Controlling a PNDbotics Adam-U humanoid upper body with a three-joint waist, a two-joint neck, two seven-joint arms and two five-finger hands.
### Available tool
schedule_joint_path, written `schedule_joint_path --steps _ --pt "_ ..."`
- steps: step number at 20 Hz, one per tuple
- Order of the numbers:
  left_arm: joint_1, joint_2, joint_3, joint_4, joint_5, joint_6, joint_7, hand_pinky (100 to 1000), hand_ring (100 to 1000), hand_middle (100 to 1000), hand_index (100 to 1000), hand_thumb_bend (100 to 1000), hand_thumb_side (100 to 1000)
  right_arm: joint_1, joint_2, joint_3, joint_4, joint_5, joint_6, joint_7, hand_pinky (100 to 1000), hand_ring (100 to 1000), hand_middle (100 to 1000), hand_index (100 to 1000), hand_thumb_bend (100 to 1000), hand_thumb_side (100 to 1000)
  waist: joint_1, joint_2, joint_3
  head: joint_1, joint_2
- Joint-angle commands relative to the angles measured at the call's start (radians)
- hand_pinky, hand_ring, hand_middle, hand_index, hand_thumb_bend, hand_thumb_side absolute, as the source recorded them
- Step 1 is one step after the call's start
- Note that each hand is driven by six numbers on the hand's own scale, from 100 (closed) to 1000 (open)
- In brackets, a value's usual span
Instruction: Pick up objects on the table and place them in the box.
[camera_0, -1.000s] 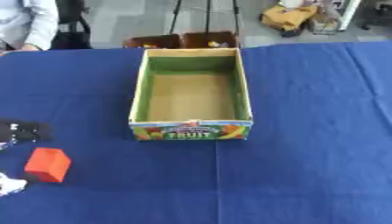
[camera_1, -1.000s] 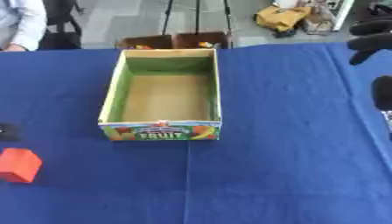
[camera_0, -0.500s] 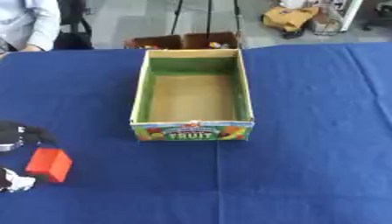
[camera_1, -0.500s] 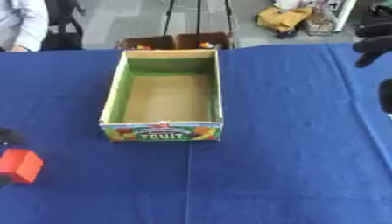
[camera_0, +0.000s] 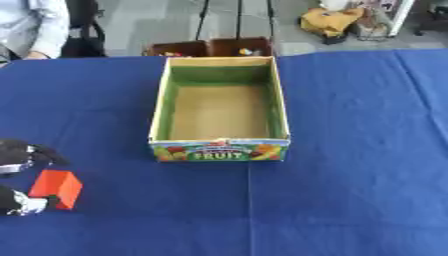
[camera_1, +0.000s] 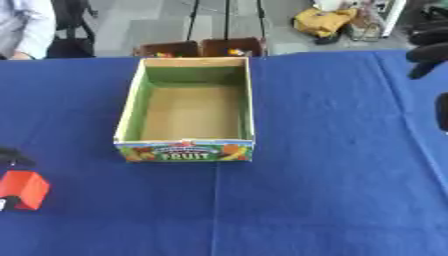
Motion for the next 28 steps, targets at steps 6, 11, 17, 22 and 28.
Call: schedule_joint_path --steps 6,11,17,22,28 --pt "-0.008 0.015 -0.016 0.029 -0.019 -0.164 -0.137 717 864 854 1000 285 907 -0.007 -0.014 -0.007 -0.020 0.007 0.000 -0.009 646 726 436 689 317 1000 0.008 0.001 -0.002 0.007 -0.009" --pt "-0.009 0.014 -0.014 0.047 -0.033 -0.168 -0.137 733 894 932 1000 316 945 -0.006 -0.013 -0.007 -0.020 0.007 0.000 -0.011 646 724 433 688 319 1000 0.008 0.001 -0.002 0.007 -0.008" --pt "-0.015 0.015 -0.013 0.051 -0.063 -0.158 -0.137 724 897 953 1000 285 885 -0.004 -0.011 -0.005 -0.020 0.005 -0.001 -0.008 646 722 431 687 320 1000 0.009 0.002 0.000 0.010 -0.008" --pt "-0.016 0.010 -0.014 0.072 -0.087 -0.160 -0.137 722 907 965 1000 297 906 -0.004 -0.011 -0.007 -0.020 0.002 -0.002 -0.008 646 720 429 685 319 1000 0.009 0.003 -0.002 0.011 -0.011" --pt "-0.017 0.012 -0.008 0.067 -0.103 -0.161 -0.137 698 872 907 1000 220 820 -0.003 -0.009 -0.005 -0.020 0.001 -0.003 -0.004 645 718 426 680 317 1000 0.009 0.004 -0.001 0.011 -0.012"
